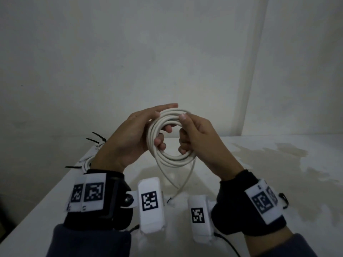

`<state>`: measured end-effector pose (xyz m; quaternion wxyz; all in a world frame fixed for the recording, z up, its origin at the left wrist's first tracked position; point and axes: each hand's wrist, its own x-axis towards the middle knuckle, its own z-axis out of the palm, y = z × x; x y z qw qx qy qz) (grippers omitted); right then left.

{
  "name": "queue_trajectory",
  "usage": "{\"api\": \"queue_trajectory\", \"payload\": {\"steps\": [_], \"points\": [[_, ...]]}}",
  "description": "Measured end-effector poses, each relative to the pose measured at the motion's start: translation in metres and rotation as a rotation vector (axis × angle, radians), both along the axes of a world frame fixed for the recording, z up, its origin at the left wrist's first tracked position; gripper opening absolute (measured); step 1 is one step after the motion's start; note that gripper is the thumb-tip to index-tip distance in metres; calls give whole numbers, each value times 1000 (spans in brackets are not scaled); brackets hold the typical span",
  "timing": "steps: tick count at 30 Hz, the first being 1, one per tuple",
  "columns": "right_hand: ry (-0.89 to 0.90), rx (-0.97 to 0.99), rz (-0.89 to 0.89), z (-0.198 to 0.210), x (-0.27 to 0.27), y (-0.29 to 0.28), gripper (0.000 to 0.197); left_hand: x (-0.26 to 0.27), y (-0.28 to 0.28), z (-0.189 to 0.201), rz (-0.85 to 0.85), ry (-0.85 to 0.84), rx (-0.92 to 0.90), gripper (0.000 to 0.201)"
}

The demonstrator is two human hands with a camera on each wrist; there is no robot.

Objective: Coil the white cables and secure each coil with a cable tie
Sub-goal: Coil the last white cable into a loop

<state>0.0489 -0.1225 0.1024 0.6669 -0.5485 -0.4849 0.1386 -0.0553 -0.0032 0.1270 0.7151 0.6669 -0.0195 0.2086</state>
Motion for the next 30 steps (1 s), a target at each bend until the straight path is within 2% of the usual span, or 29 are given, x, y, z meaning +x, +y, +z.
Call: {"api": "queue_trajectory", "payload": {"steps": [4, 9, 13, 15, 18, 20, 22, 24, 26, 30], "points": [[-91, 20, -59, 3, 0, -2, 26, 3, -2, 2, -124, 3, -182, 40], [-172, 11, -124, 3, 1, -3, 26, 5, -7, 3, -94, 20, -186, 37], [-194, -41, -143, 3, 2, 0, 26, 11, -18, 4, 206, 24, -10, 37], [-278, -62, -193, 5, 4, -3, 27, 12, -24, 6, 335, -11, 84, 36], [-517, -59, -483, 8, 11, -11, 29, 7, -23, 8, 491, -54, 283, 33], [-480, 25, -608, 12, 16, -18, 24, 2, -19, 10, 525, -97, 409, 32], [-423, 10, -504, 16, 20, -22, 16, -2, -18, 13, 497, -158, 488, 31], [-430, -78, -325, 16, 19, -24, 20, -3, -19, 14, 472, -187, 537, 31], [-416, -39, -219, 16, 18, -23, 16, -4, -20, 15, 450, -184, 528, 30], [-361, 149, -278, 19, 17, -25, 7, -3, -15, 12, 462, -156, 499, 27]]}}
